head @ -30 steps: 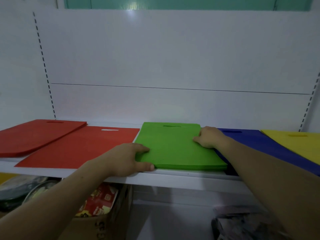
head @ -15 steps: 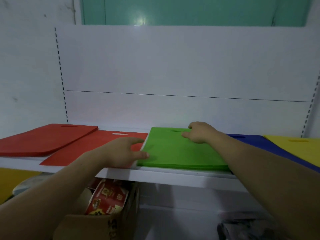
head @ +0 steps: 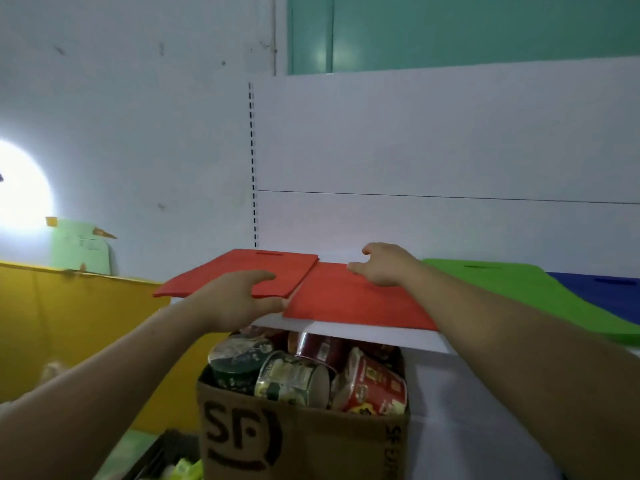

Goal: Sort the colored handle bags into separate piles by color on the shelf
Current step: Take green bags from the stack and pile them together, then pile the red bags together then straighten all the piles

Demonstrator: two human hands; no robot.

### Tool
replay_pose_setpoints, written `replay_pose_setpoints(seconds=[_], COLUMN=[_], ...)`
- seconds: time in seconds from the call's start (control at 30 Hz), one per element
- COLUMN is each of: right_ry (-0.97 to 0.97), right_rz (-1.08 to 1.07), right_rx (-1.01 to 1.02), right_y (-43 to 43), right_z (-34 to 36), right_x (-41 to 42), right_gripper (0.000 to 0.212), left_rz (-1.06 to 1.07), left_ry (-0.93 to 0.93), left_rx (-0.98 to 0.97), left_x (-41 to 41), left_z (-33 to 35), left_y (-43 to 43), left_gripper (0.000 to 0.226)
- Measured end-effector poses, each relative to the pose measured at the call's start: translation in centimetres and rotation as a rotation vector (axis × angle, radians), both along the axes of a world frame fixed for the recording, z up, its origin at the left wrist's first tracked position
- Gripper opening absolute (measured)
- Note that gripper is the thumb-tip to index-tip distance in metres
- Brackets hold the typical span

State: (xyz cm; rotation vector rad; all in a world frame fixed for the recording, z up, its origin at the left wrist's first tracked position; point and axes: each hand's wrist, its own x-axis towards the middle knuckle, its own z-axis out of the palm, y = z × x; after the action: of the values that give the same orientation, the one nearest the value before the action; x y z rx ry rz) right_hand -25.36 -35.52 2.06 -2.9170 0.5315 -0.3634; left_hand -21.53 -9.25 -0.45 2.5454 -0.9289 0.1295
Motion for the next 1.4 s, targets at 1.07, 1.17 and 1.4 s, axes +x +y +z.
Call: replay_pose_setpoints(seconds=[1.07,1.17,1.4], right_ry=[0.248,0.194,-0.341], right_rz=[-0.156,-0.187,-0.204], right_rx=[-0.025,-0.089,0.002], right_y=[4.7,5.4,8.6], right_z=[-3.5,-3.5,-2.6], right_x=[23.7,23.8,22.0], right_gripper=[0.061,0.051,0.036], left_rz=[0.038,0.010,-0.016], left_ry=[0.262,0.287,0.266], left_rx=[0.112,0.083,-0.171], left_x=[25.4,25.7,26.2], left_z=[-2.0,-2.1,-2.8], left_y=[7.0,7.0,7.9], left_gripper=[0.072,0.072,0.076])
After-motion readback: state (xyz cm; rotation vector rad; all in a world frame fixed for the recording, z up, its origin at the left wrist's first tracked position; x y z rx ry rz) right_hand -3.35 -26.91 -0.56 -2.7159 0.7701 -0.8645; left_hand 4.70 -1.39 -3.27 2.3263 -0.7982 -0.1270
